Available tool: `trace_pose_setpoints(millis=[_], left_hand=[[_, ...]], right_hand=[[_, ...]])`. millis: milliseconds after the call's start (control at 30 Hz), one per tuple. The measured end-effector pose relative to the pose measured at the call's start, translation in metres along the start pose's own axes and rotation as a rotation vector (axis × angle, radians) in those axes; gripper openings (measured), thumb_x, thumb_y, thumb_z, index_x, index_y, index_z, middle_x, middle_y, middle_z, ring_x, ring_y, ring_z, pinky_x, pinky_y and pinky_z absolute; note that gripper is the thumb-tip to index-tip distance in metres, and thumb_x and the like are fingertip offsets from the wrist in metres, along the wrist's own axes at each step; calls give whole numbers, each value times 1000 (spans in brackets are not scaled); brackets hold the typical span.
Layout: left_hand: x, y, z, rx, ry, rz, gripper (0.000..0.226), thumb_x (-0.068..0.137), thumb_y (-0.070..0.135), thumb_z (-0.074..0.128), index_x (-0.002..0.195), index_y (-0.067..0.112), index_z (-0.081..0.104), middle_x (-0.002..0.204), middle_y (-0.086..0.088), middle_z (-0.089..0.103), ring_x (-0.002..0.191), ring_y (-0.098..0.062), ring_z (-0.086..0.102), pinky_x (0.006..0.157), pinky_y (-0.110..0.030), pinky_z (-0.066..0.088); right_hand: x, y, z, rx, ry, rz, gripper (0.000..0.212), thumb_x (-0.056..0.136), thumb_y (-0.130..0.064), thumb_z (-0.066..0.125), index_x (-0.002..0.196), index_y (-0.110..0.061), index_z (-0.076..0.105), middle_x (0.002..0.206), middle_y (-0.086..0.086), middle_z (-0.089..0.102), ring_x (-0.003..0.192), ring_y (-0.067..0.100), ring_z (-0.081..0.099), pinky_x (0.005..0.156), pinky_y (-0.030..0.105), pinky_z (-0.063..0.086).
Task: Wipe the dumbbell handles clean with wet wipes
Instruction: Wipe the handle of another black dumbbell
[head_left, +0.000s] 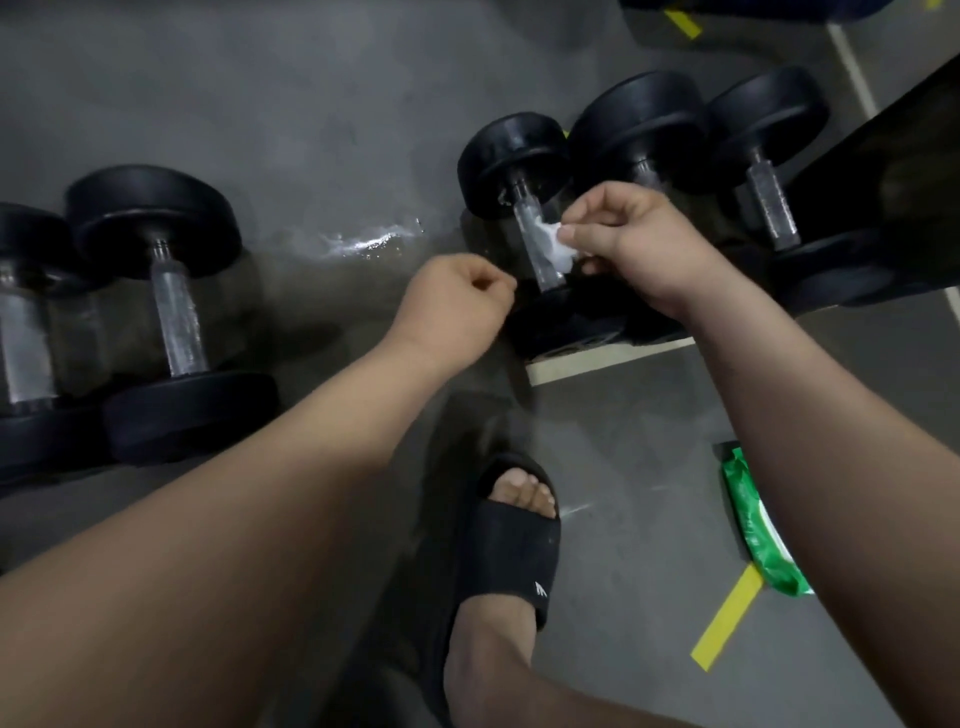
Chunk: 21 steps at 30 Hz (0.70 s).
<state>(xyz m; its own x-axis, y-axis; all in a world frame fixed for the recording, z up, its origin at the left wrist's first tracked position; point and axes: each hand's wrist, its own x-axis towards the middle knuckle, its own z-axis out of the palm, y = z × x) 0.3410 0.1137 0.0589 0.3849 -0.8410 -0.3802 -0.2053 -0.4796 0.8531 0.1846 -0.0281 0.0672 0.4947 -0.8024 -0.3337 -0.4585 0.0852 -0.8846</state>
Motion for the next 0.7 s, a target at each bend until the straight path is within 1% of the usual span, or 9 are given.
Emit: trace_pose_setpoints(millis=[33, 100, 167, 233, 300, 400, 500, 600, 700], left_hand=[[3, 1, -2, -74, 30, -12, 11, 93, 23, 66, 100, 21, 75, 84, 11, 69, 75, -3, 61, 75, -16, 49], [9, 3, -1, -199, 29, -39, 24, 92, 27, 70, 115, 19, 69, 89, 8, 68, 84, -11, 66, 88, -28, 55], [16, 6, 2, -319, -2, -73, 26, 92, 27, 71, 117, 23, 66, 97, 5, 70, 94, -15, 69, 92, -36, 57], [23, 10, 6, -398, -7, -86, 11, 93, 24, 71, 103, 25, 68, 96, 4, 73, 95, -16, 71, 86, -35, 60], [32, 9, 10, -408, 28, -99, 3, 93, 20, 72, 92, 19, 69, 91, -2, 73, 89, -17, 71, 79, -31, 61], [43, 1, 20, -468, 68, -154, 9, 95, 15, 68, 96, 6, 66, 97, -9, 73, 88, -18, 73, 78, -31, 61], [53, -4, 27, -546, 110, -227, 19, 98, 12, 64, 107, -4, 58, 106, -16, 70, 89, -21, 75, 79, -32, 62], [65, -4, 31, -512, 178, -236, 11, 94, 7, 66, 102, 6, 59, 107, -9, 66, 92, -13, 72, 82, -32, 62], [83, -4, 37, -383, 275, -179, 13, 90, 14, 70, 97, 21, 62, 96, 5, 67, 77, 2, 69, 83, -35, 62]], right_hand=[[0, 0, 3, 26, -21, -1, 16, 89, -6, 74, 84, -17, 64, 73, 2, 63, 62, 8, 59, 61, 21, 51], [2, -4, 11, 137, -90, 15, 15, 89, -3, 72, 86, -14, 64, 76, 9, 63, 64, 13, 59, 62, 22, 52], [4, -7, 17, 186, -153, 25, 13, 89, -1, 72, 88, -12, 65, 81, 14, 65, 71, 20, 59, 66, 24, 53], [6, -8, 19, 126, -164, -1, 11, 90, -1, 71, 89, -11, 65, 81, 14, 68, 72, 20, 60, 66, 24, 53], [8, -6, 18, 70, -127, -20, 8, 90, -3, 71, 90, -9, 65, 77, 9, 69, 67, 13, 61, 63, 22, 51], [8, 1, 9, -64, -52, -11, 6, 91, -7, 71, 95, -5, 66, 74, 5, 68, 63, 7, 60, 62, 20, 49], [8, 12, -2, -342, 65, -39, 2, 91, -17, 69, 93, -18, 69, 75, -10, 70, 65, 0, 61, 65, 17, 47], [6, 21, -5, -439, 105, -54, 4, 90, -24, 67, 92, -26, 70, 82, -12, 69, 77, 0, 63, 70, 16, 48], [5, 25, -4, -433, 70, -41, 6, 90, -22, 67, 91, -26, 70, 83, -12, 69, 78, 0, 63, 68, 11, 46]])
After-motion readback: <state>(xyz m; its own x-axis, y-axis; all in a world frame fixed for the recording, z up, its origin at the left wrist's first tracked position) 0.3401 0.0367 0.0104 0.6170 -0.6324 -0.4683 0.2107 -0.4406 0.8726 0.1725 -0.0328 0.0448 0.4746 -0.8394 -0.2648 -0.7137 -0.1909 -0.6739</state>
